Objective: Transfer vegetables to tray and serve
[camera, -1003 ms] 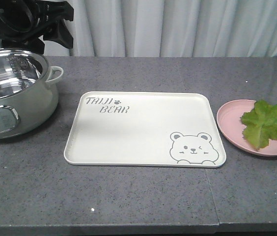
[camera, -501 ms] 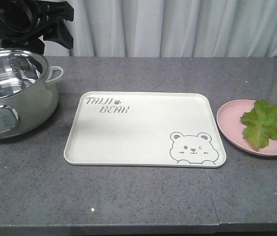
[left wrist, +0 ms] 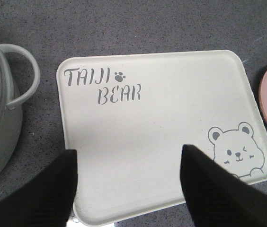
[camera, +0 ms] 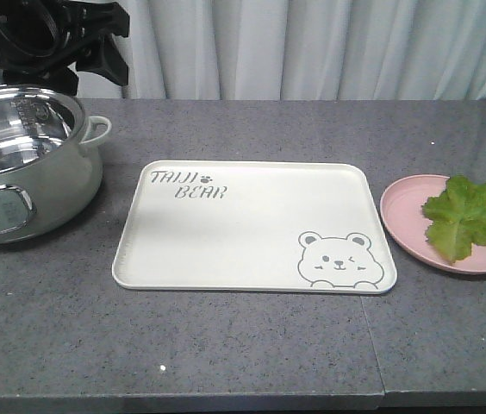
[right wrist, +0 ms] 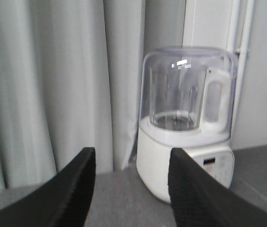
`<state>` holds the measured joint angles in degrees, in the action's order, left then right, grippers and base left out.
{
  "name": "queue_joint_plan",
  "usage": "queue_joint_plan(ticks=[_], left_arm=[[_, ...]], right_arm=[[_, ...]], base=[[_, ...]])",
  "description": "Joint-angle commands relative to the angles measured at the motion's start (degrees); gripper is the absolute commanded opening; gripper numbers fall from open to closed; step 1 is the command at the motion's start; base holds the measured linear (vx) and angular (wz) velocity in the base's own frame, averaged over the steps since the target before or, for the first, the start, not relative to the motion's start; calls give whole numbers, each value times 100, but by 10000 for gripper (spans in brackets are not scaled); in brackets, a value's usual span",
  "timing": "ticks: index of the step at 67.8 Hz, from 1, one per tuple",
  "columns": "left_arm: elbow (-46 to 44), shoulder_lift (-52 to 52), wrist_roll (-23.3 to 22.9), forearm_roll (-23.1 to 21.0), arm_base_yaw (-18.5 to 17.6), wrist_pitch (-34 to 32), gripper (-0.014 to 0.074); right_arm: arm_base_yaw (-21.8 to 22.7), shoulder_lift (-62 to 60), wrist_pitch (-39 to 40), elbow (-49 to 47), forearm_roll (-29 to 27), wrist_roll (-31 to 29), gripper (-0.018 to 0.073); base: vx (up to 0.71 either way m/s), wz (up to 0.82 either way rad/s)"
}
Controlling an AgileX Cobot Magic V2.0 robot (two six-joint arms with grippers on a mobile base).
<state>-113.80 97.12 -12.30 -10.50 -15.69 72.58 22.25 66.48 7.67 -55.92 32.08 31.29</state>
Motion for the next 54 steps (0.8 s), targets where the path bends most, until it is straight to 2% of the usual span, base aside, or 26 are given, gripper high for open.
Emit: queue_joint_plan(ticks=[1,14,19,26,38,44,50,54], left_arm=[[-102,-243,4,-88,2,-212,444],[-102,-243,4,-88,2,-212,444],[-102,-243,4,-88,2,-212,444],[-102,-243,4,-88,2,-212,444],[-102,-243,4,-90,2,-207,444],[-102,-243,4,-90,2,-207,444],[-102,-243,4,-90,2,-208,444],[-102,-243,4,-90,2,-208,444]], right_arm=[[-265,-147,-600,-146,17,-94,343],[-1008,-216,-2195,-146,-227,-164,337],[-1173,-202,-2497,-146,-606,-293,329],[-1211,-202,-2856,-168,-1535,-910,328],[-975,-198,-3857,-485,-3294,-2523,328],[-716,-150,-4246,-662,-3909,-3168,328],[-368,-130,-4461,-777,-4068,-3567,330],[-127,-130,-4415,-777,-4033,-3613,330]], base=[[0,0],[0,0],[0,0],[0,0],[0,0],[0,0],[0,0],[0,0]])
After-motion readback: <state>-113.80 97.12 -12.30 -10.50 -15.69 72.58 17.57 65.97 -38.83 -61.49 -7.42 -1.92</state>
